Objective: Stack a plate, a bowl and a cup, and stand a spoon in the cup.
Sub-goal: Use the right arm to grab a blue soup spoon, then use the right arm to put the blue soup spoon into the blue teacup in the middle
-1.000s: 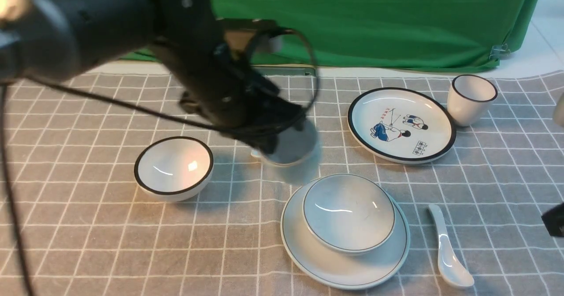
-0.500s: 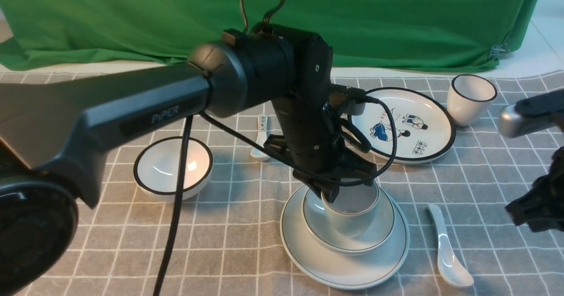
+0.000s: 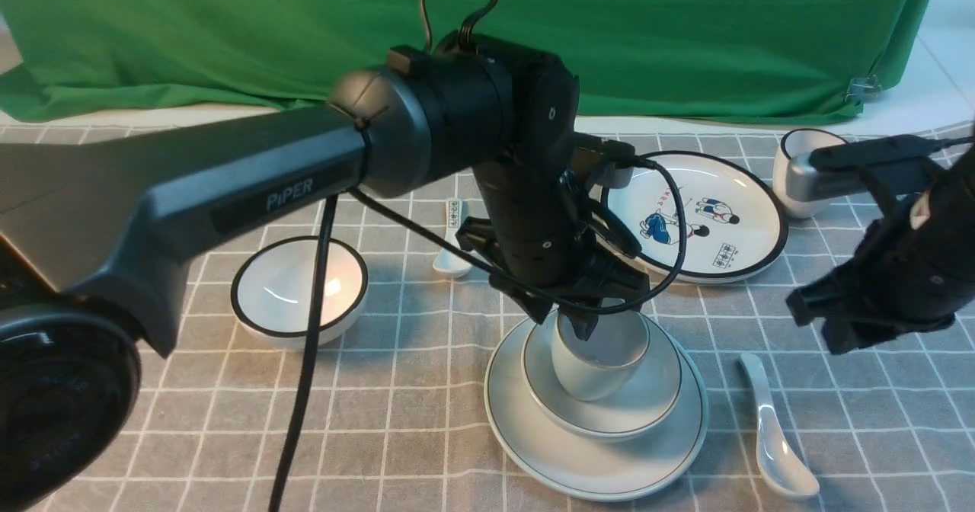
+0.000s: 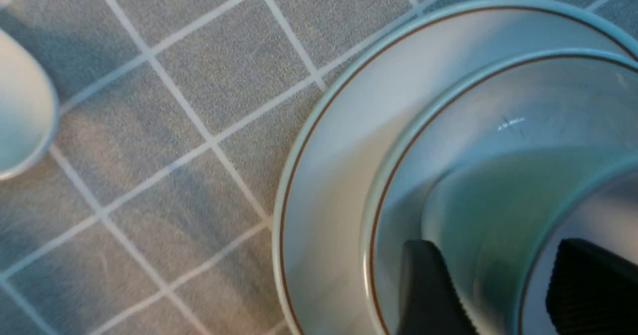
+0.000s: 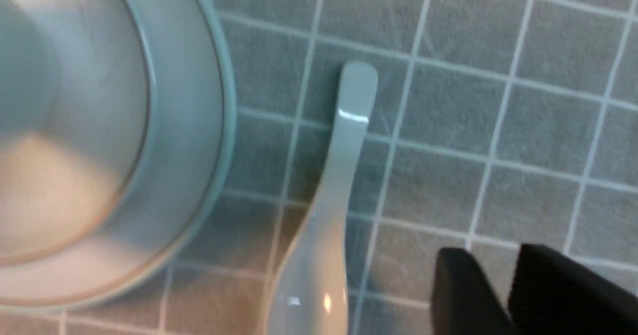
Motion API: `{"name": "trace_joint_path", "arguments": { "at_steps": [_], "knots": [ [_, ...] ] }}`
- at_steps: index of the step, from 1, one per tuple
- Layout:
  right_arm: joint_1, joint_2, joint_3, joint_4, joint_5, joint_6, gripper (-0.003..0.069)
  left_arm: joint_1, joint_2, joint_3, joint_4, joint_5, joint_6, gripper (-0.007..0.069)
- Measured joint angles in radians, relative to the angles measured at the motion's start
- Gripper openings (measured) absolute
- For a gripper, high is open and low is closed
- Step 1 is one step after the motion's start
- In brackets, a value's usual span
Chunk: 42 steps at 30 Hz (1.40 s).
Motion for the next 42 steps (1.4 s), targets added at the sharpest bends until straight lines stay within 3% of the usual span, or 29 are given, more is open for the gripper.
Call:
{"name": "trace_joint_path", "arguments": {
  "at_steps": [1, 4, 5, 11, 17, 18, 21, 22, 23, 29, 31, 35, 42],
  "knots": [
    [0.0, 0.044, -0.015, 0.002, -0.005, 0.001, 0.034, 0.0, -0.005, -0.042, 0.032, 0.065, 0.0, 0.0358],
    [0.0, 0.121, -0.034, 0.011, -0.018, 0.002, 0.0426, 0.0, -0.038, -0.099, 0.103, 0.137, 0.009, 0.0332],
    [0.0, 0.127, -0.034, 0.013, -0.02, 0.002, 0.0429, 0.001, -0.046, -0.105, 0.11, 0.141, 0.013, 0.0322],
    [0.0, 0.26, -0.04, 0.081, -0.095, 0.002, 0.0462, 0.053, -0.264, -0.115, 0.139, 0.16, 0.016, 0.0039],
    [0.0, 0.327, -0.04, 0.096, -0.149, 0.002, 0.0462, 0.141, -0.449, -0.021, 0.162, 0.164, -0.009, 0.001],
    [0.0, 0.336, -0.042, 0.092, -0.153, -0.002, 0.0457, 0.158, -0.48, 0.012, 0.166, 0.165, -0.009, 0.001],
    [0.0, 0.341, -0.048, 0.087, -0.155, -0.019, 0.0353, 0.204, -0.554, 0.077, 0.169, 0.167, -0.012, 0.001],
    [0.0, 0.34, -0.049, 0.083, -0.16, -0.039, 0.0214, 0.228, -0.592, 0.119, 0.169, 0.169, -0.014, 0.001],
    [-0.001, 0.336, -0.049, 0.085, -0.16, -0.048, 0.0168, 0.248, -0.623, 0.149, 0.169, 0.169, -0.016, 0.001],
    [-0.004, 0.147, -0.044, 0.122, -0.175, -0.065, 0.0185, 0.327, -0.768, 0.298, 0.178, 0.124, -0.032, 0.001],
    [0.023, 0.047, -0.044, 0.153, -0.247, -0.091, 0.0185, 0.343, -0.814, 0.363, 0.178, 0.085, -0.035, 0.001],
    [0.139, -0.114, -0.008, 0.187, -0.574, -0.107, 0.0185, 0.353, -0.887, 0.494, 0.178, -0.019, -0.037, 0.001],
    [0.304, -0.14, 0.205, 0.198, -1.066, -0.079, 0.0185, 0.354, -0.934, 0.629, 0.19, -0.116, -0.063, 0.001]
  ]
}}
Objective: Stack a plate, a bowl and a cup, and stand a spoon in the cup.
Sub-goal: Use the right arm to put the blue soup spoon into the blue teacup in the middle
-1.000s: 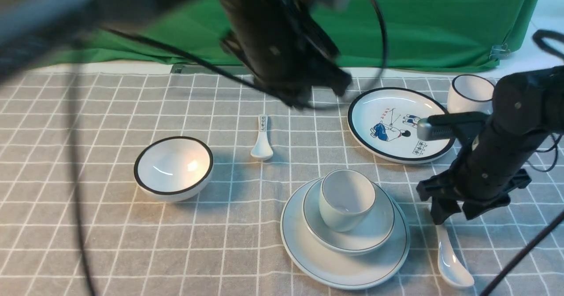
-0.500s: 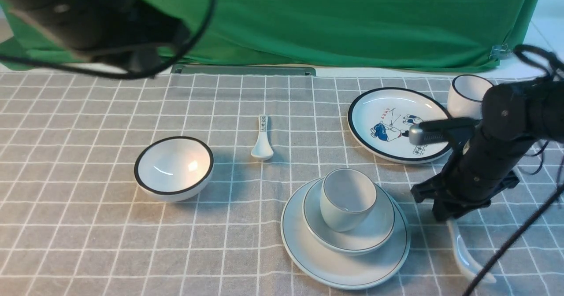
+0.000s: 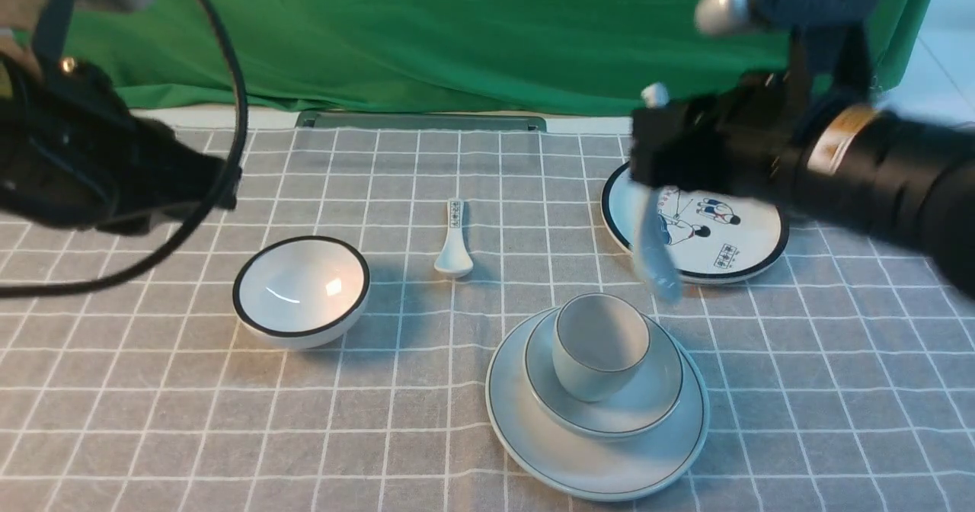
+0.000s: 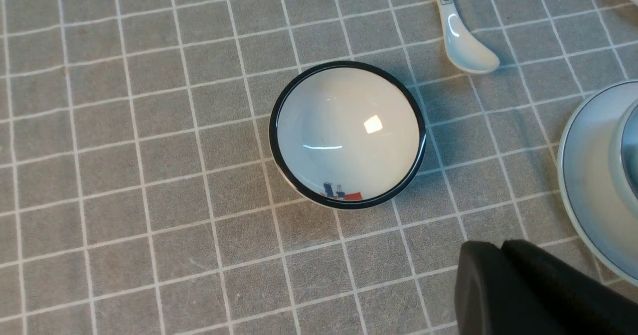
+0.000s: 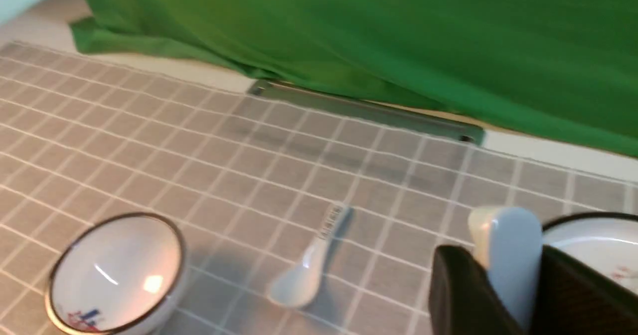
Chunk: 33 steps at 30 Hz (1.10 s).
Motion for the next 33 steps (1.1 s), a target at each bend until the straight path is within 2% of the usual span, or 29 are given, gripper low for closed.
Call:
{"name": "trace_joint_path", "arguments": {
  "at_steps": [3, 8, 22, 26, 30, 33],
  "knots": [
    [0.048, 0.028, 0.13, 0.001, -0.268, 0.004, 0.0185, 0.0, 0.0, 0.012, 0.01, -0.021, -0.001, 0.001],
    [0.069, 0.072, 0.191, 0.002, -0.413, 0.028, 0.0185, 0.0, 0.0, 0.012, 0.011, -0.056, -0.005, 0.001],
    [0.075, 0.228, 0.203, 0.004, -0.467, -0.005, 0.019, 0.0, 0.0, 0.012, 0.008, -0.06, -0.006, 0.001],
    [0.075, 0.231, 0.203, 0.004, -0.468, -0.006, 0.0219, 0.0, 0.0, 0.012, 0.008, -0.056, -0.006, 0.001],
    [0.075, 0.229, 0.203, 0.004, -0.464, -0.009, 0.0279, 0.0, 0.0, 0.012, 0.008, -0.054, -0.006, 0.001],
    [0.075, 0.208, 0.203, 0.004, -0.402, -0.032, 0.0301, 0.0, -0.002, 0.012, 0.008, -0.054, -0.006, 0.001]
  ]
}}
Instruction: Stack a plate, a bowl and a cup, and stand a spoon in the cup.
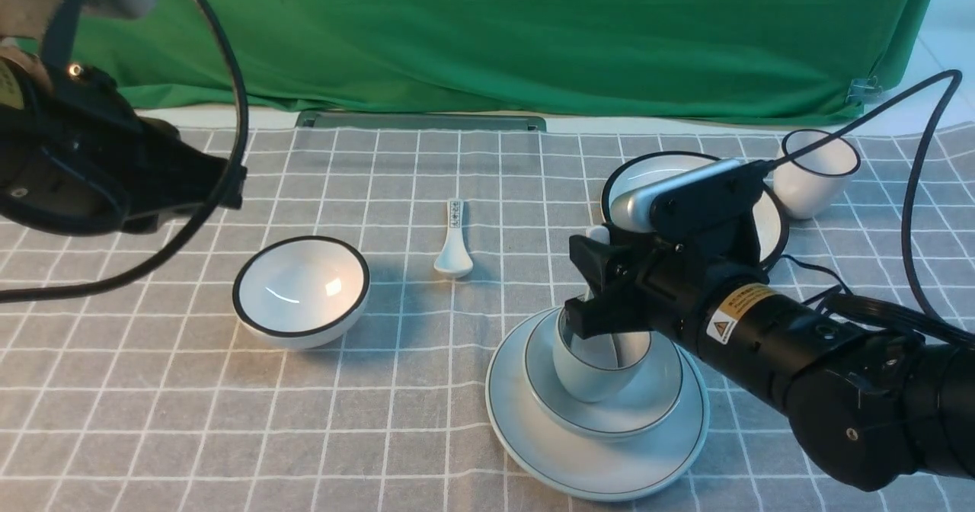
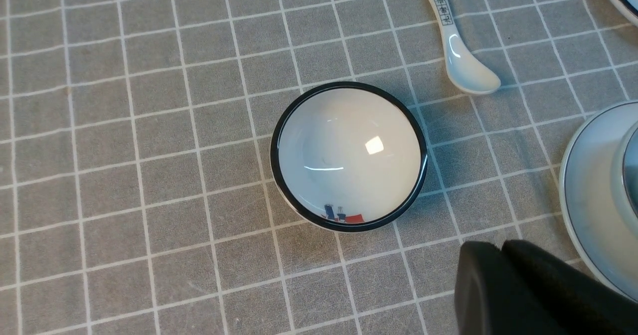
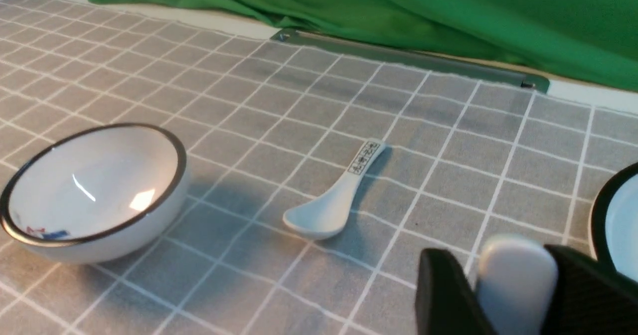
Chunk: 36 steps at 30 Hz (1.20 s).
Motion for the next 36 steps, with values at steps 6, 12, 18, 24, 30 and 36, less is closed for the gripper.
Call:
{"name": "trace_joint_path", "arguments": {
  "at_steps": [6, 12, 18, 24, 30, 36],
  "knots": [
    [0.0, -0.163, 0.001, 0.001, 0.228, -0.069, 0.0281, 0.0, -0.033, 0.0, 0.0, 0.0, -0.004, 0.001],
    [0.0, -0.492, 0.001, 0.001, 0.506, -0.123, 0.0125, 0.0, -0.133, 0.0, 0.0, -0.025, -0.011, 0.001],
    [-0.047, -0.779, 0.001, 0.001, 0.72, -0.141, 0.0027, 0.0, -0.259, 0.0, 0.014, -0.061, -0.012, 0.001],
    [-0.14, -1.082, 0.04, 0.0, 0.806, -0.143, 0.002, 0.0, -0.392, 0.038, 0.056, -0.133, -0.012, 0.001],
    [-0.198, -1.437, 0.162, -0.001, 0.843, -0.133, 0.002, 0.0, -0.573, 0.217, 0.069, -0.164, -0.016, 0.001],
    [-0.199, -1.622, 0.248, -0.001, 0.859, -0.072, 0.002, 0.0, -0.745, 0.432, 0.071, -0.187, -0.036, 0.001]
  ]
}}
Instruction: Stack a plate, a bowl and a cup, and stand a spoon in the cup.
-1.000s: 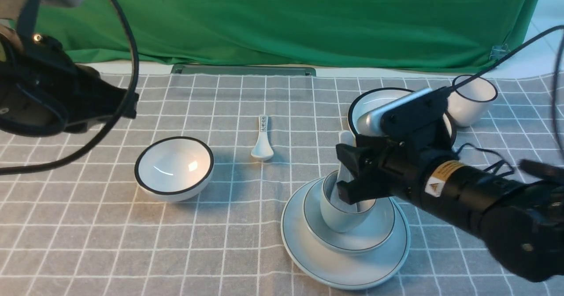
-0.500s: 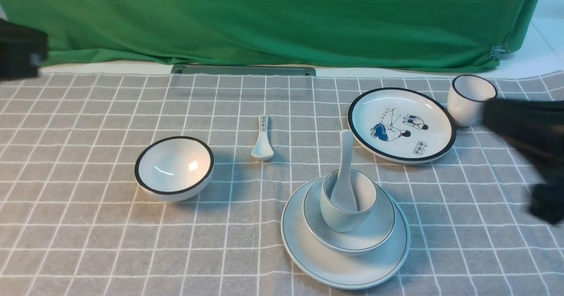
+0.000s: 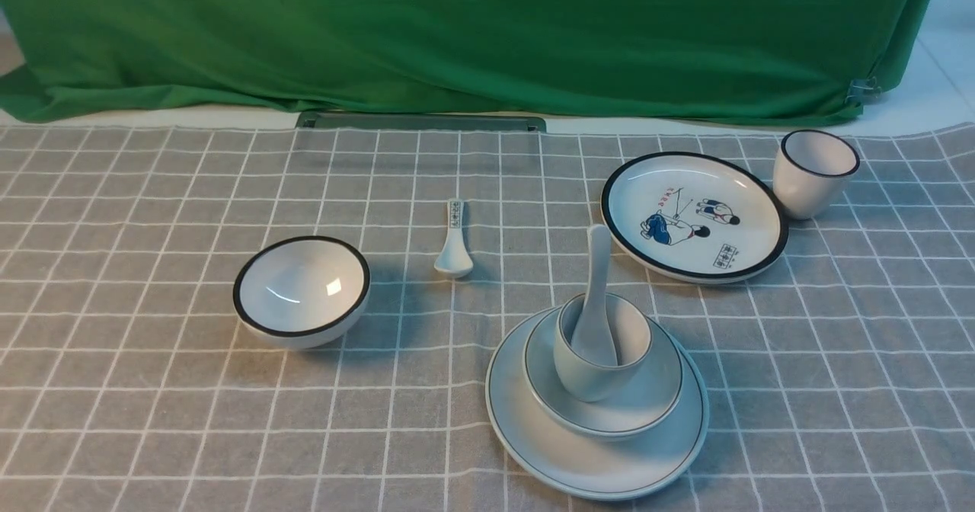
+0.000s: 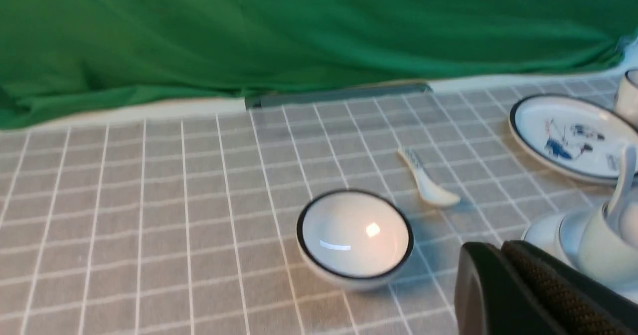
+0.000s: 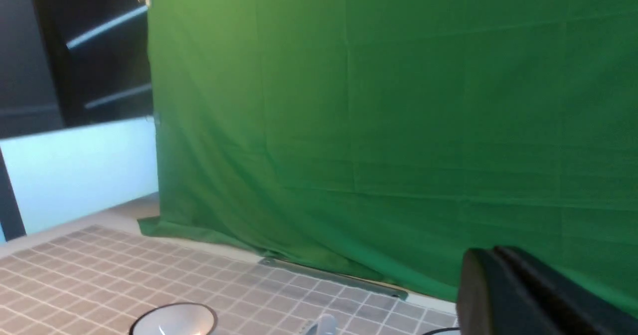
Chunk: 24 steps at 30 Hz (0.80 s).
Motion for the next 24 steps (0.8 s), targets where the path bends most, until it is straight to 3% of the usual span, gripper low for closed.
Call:
{"name": "trace_joint_path", "arguments": {
  "at_steps": [7, 24],
  "knots": [
    [0.0, -0.006, 0.012, 0.0, 0.04, 0.04, 0.0052, 0.0, -0.107, 0.137, 0.0, -0.014, -0.005, 0.001],
    [0.0, -0.006, 0.012, 0.002, 0.05, 0.057, 0.0102, 0.0, -0.114, 0.146, -0.004, -0.027, -0.008, 0.001]
  ]
}}
